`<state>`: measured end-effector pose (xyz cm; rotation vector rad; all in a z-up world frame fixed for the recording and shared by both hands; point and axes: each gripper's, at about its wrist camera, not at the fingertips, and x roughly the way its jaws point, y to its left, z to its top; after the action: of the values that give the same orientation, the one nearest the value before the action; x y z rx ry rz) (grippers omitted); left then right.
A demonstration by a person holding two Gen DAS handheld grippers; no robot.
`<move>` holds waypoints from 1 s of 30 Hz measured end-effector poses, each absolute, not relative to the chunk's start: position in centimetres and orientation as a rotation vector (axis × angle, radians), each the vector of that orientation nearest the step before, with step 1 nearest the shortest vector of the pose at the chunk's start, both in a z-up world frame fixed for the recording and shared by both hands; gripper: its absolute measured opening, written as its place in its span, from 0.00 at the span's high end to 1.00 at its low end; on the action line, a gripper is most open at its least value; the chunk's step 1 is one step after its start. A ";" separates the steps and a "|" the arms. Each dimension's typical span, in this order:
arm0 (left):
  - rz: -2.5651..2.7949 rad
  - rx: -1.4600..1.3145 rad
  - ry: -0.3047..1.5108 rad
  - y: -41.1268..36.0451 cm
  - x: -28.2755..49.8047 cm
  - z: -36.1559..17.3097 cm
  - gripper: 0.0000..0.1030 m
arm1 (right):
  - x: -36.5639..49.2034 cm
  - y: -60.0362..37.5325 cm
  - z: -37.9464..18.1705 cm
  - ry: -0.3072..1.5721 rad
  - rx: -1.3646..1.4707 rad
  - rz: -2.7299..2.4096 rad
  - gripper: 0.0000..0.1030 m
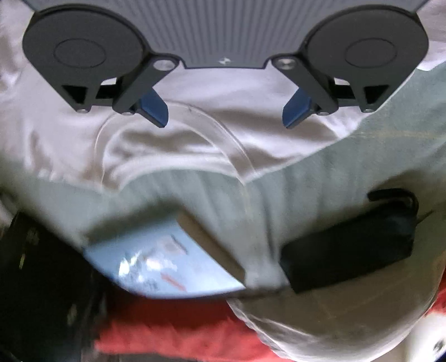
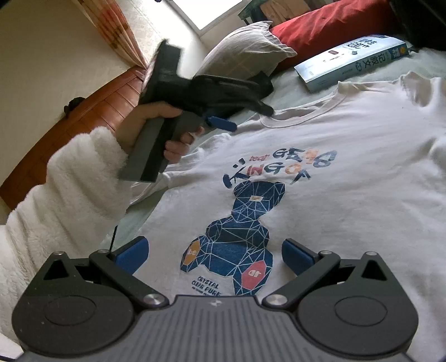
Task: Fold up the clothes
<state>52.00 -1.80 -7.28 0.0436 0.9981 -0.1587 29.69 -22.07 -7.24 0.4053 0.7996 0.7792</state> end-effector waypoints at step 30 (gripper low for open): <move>-0.104 -0.062 0.947 -0.5 52.5 -6.5 0.03 | 29.5 -22.2 -6.9 0.793 0.399 0.760 0.00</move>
<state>52.53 -0.51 -6.46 -0.0624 0.9470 -0.1036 29.48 -22.18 -6.94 0.3990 0.7933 0.7596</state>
